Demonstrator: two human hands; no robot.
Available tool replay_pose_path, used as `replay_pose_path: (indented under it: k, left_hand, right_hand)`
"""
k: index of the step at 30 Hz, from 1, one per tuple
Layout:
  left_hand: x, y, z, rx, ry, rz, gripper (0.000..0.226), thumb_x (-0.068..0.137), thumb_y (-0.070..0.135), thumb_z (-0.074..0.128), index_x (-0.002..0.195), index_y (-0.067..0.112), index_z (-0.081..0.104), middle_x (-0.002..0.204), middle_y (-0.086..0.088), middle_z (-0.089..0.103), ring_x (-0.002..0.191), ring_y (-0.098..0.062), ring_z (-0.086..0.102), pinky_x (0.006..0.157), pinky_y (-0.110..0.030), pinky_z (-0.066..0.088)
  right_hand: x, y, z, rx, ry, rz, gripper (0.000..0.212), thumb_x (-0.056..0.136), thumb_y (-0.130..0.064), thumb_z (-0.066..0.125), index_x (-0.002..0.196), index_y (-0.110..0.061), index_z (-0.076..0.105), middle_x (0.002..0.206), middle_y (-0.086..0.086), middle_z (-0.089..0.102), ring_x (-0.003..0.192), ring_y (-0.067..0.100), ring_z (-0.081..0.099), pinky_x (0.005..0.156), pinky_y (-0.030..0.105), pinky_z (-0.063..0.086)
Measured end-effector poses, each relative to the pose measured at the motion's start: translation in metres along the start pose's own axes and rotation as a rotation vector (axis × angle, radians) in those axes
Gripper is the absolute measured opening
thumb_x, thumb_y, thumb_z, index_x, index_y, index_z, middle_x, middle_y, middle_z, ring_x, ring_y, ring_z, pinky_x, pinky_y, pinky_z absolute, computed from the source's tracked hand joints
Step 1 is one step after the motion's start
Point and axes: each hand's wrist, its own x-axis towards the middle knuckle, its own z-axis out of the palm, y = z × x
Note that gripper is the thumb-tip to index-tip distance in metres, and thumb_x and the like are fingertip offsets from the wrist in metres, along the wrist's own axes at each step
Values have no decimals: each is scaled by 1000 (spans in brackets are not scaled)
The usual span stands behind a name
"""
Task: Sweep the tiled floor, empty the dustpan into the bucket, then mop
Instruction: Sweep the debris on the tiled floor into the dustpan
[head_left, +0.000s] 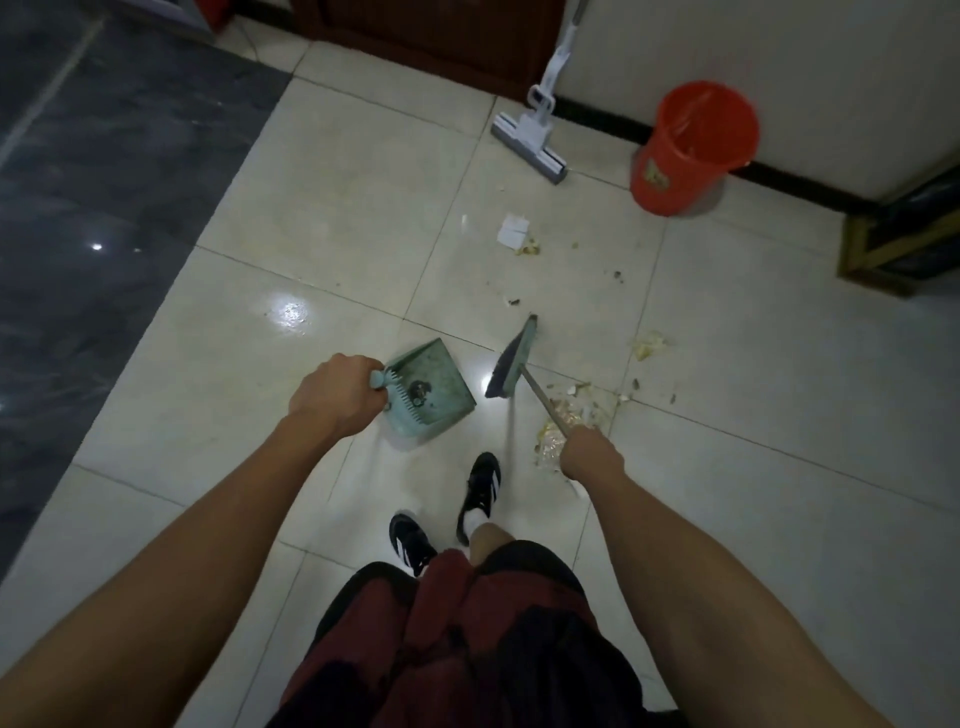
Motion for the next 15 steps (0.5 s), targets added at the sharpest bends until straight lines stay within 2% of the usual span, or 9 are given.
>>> replay_pose_path:
  k: [4,10,13,15]
  left_hand:
    - [-6,4,5,12,9,72,7,89,33,65,87,29,69,80,-1,66,72,-26,63,68,-37,58]
    - [-15,2,8,27,24,152,8,88,31,64,89,28,72,82,-1,67,75,-28,65,71,-39,59]
    - [-22,-2,3,14,32,173,6,87,30,64,87,29,70,81,-1,67,76,-29,64,71,-39,58]
    - [-24,-6,-1,8,42,173,7,86,31,63,83,28,69,80,-1,66,74,-29,64,71,-40,59]
  right_hand:
    - [-20,19,12,15,34,74,37,92,-8,53,129,-11,57,121,9,61,108,26,63,78,32,49]
    - [-48,19,24,66,57,96,41,90,-6,54,131,-11,55,117,10,61,99,26,62,75,31,49]
    - [-59,9,28,110,86,83,51,91,-10,55,140,-13,46,123,12,59,106,28,61,79,34,50]
    - [-63,1,28,126,103,74,43,93,-12,52,136,-10,49,124,12,58,108,28,61,78,33,49]
